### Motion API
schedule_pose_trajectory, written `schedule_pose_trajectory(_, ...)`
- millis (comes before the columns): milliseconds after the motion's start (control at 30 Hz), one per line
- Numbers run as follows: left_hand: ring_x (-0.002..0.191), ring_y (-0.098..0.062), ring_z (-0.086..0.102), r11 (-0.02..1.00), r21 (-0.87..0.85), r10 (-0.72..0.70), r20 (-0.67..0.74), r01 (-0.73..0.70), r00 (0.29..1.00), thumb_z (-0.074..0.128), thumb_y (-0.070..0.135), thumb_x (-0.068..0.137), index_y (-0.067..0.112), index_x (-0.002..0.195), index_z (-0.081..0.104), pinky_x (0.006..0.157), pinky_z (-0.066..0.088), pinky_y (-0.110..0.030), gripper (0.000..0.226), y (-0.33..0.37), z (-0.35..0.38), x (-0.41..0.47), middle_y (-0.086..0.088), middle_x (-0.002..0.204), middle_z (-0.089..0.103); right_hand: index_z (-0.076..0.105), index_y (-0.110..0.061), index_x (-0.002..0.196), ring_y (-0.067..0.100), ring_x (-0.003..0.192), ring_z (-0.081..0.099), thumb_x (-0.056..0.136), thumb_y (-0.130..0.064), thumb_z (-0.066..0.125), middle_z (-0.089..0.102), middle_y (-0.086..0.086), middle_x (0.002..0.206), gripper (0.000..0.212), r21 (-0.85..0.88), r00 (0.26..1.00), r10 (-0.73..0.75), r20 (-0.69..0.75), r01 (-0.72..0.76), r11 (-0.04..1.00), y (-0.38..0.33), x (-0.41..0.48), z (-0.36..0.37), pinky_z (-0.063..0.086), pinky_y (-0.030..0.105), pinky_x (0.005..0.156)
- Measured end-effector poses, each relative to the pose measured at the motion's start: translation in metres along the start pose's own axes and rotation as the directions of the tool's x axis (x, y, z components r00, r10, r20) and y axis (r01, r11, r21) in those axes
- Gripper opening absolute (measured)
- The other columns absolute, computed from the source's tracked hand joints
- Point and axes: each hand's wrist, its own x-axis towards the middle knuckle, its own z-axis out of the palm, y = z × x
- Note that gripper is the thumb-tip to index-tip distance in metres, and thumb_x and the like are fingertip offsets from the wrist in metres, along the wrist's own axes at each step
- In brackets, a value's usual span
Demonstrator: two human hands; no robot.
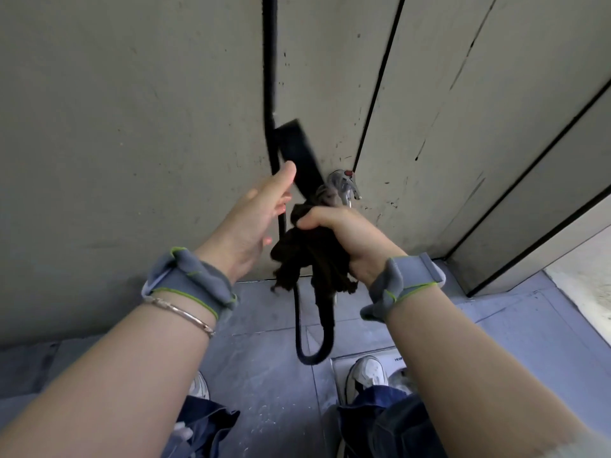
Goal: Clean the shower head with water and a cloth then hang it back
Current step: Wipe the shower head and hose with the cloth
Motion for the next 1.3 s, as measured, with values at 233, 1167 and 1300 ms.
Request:
schedule_pose_trajectory(233,0.136,-0.037,0.032,0.974,-0.21,-0.027,0.261,0.084,0.965,0.084,0.052,0.037,0.011,0.132,0.045,0.111,0.015,-0.063,0.11,-0.007,-0.012,-0.002,-0.016,0.141,0.043,0.072,-0.009,0.062,0.019,0.056,0.066,0.061,-0.011,0.056,0.069,0.008,0.062,0.016,-0.059,0.934,0.211,0.289,-0.203,0.977,0.007,-0.009,-0.002,0.055,0.022,0.057)
schedule_pose_trajectory(1167,0.073,-0.012,0.062,0.954,-0.256,0.208,0.192,-0.156,0.959,0.067,0.033,0.055,0.013,0.09,0.057,0.071,0.048,-0.024,0.042,0.009,-0.008,-0.006,0.002,0.071,0.063,0.058,-0.005,0.082,0.017,0.06,0.061,0.061,-0.002,0.059,0.058,0.009,0.07,0.022,0.05,0.97,-0.059,0.235,0.048,0.998,0.004,-0.025,0.027,0.052,0.026,0.061)
schedule_pose_trajectory(1300,0.079,-0.026,0.067,0.867,-0.498,0.233,0.377,-0.016,0.897,0.085,0.039,0.036,0.006,0.09,0.062,0.077,0.056,-0.036,0.068,0.002,-0.014,-0.007,-0.011,0.076,0.068,0.065,-0.007,0.065,0.015,0.049,0.061,0.044,-0.004,0.065,0.062,0.006,0.055,0.02,0.299,0.854,0.013,0.52,-0.196,0.934,0.007,-0.03,0.026,0.051,0.021,0.051)
